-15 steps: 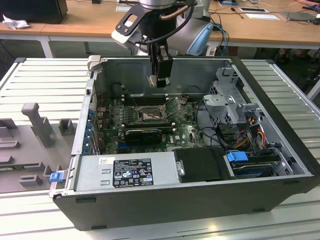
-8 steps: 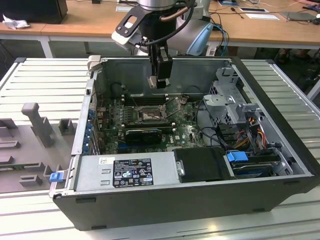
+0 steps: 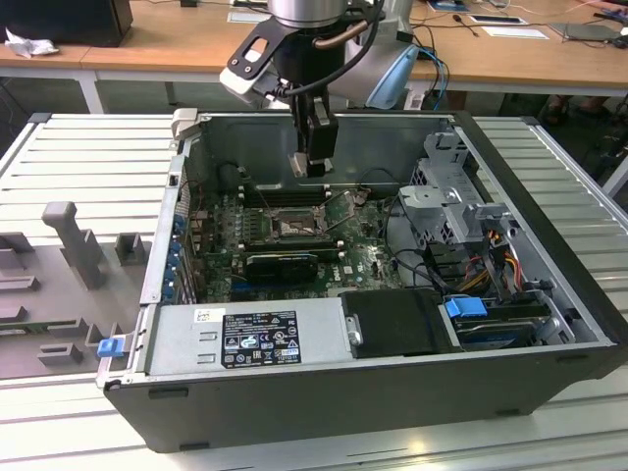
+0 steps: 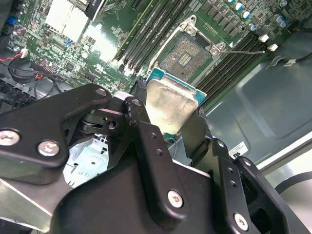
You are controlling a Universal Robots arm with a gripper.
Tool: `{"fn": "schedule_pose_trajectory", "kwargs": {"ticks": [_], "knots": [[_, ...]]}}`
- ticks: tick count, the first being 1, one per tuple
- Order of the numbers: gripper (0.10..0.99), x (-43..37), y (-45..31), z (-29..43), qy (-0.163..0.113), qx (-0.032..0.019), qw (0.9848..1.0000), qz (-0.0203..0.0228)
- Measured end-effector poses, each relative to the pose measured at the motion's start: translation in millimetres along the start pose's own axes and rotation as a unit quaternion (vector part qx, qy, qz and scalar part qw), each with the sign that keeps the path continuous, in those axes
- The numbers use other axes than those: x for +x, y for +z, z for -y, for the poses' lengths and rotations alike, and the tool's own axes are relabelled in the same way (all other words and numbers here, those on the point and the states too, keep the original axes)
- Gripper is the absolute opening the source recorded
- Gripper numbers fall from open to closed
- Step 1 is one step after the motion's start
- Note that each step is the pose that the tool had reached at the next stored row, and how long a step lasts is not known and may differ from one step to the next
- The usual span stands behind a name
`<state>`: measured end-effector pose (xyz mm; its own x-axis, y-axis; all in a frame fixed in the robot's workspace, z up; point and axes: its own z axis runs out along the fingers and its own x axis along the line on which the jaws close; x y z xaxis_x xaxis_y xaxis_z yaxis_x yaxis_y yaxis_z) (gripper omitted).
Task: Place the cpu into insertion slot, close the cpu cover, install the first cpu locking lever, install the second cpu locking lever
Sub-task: 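Place the cpu into insertion slot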
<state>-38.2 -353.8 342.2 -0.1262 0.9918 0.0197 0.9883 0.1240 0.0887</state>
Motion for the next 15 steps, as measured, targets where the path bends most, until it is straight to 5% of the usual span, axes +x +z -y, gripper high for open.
{"fn": "schedule_pose_trajectory", "kwargs": {"ticks": [15], "knots": [[0.525, -0.2, 10.2, 0.9, 0.000, 0.0000, 1.0000, 0.0000]]}}
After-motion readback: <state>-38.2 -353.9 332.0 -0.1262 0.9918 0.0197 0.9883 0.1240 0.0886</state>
